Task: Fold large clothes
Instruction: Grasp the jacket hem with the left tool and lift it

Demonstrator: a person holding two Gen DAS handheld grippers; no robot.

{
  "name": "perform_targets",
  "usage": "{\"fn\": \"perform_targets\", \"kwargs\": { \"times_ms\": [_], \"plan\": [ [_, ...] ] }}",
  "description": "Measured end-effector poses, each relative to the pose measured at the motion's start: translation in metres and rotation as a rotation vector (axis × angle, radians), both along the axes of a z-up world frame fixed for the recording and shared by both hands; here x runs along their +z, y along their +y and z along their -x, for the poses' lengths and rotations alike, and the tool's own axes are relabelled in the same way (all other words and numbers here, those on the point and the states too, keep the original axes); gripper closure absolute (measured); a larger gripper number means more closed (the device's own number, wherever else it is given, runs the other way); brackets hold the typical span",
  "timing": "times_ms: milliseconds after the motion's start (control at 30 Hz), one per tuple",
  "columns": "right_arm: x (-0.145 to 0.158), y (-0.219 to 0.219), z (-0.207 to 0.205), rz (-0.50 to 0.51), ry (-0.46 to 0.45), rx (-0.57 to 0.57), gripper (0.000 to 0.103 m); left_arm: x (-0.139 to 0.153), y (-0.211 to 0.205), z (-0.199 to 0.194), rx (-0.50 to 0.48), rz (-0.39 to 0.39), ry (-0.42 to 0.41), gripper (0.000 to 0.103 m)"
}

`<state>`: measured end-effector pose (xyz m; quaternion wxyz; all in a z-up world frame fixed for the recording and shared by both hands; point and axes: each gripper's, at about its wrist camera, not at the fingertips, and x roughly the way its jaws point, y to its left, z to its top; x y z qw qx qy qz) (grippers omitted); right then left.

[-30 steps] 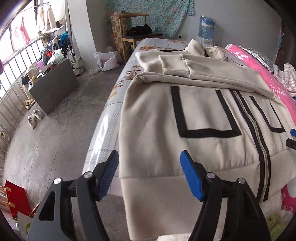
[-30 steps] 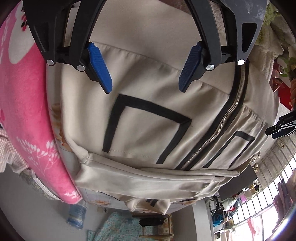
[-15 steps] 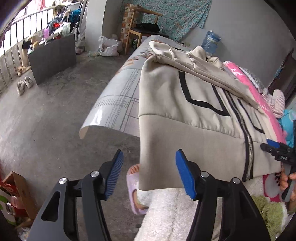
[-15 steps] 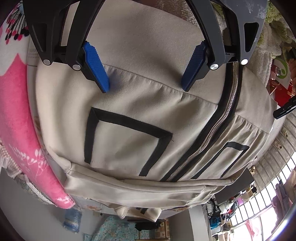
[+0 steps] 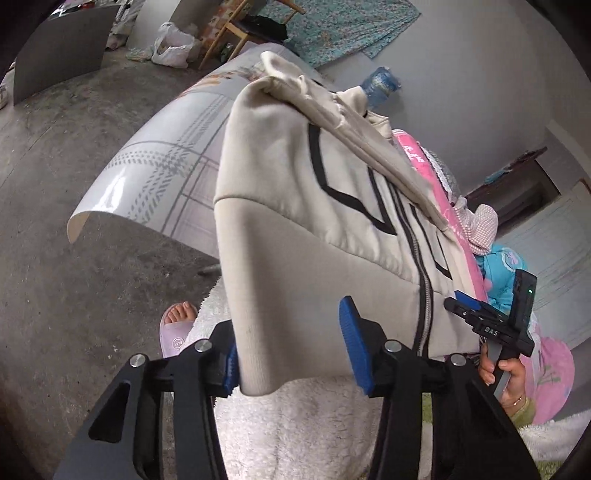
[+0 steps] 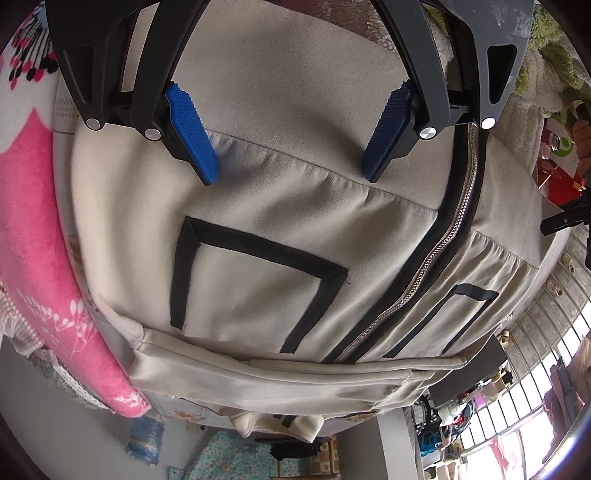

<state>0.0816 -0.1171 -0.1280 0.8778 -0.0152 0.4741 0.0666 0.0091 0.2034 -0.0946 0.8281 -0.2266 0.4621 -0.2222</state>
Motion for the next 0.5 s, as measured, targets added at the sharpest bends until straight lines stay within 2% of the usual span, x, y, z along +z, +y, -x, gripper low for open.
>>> {"fn": "perform_targets", "kwargs": {
  "times_ms": [100, 233, 333, 433, 500],
  "plan": [
    [0.0, 0.0, 0.0, 0.007, -0.002, 0.005, 0.025, 0.012, -0.002, 0.006, -0.015, 0.018, -0.044, 0.059],
    [0.0, 0.0, 0.0, 0.008, -0.002, 0.006, 0.025, 0.011, -0.002, -0.003, 0.025, 0.014, -0.029, 0.06],
    [0.0, 0.0, 0.0, 0.008, -0.002, 0.006, 0.025, 0.013, -0.004, -0.006, 0.041, 0.013, -0.039, 0.068],
    [0.0, 0.001, 0.0, 0.008, -0.007, 0.005, 0.025, 0.019, -0.007, -0.005, 0.051, -0.031, -0.058, 0.074],
    [0.0, 0.002, 0.0, 0.01, -0.011, 0.006, 0.024, 0.018, -0.012, -0.007, 0.066, -0.111, -0.042, 0.081]
  ]
}}
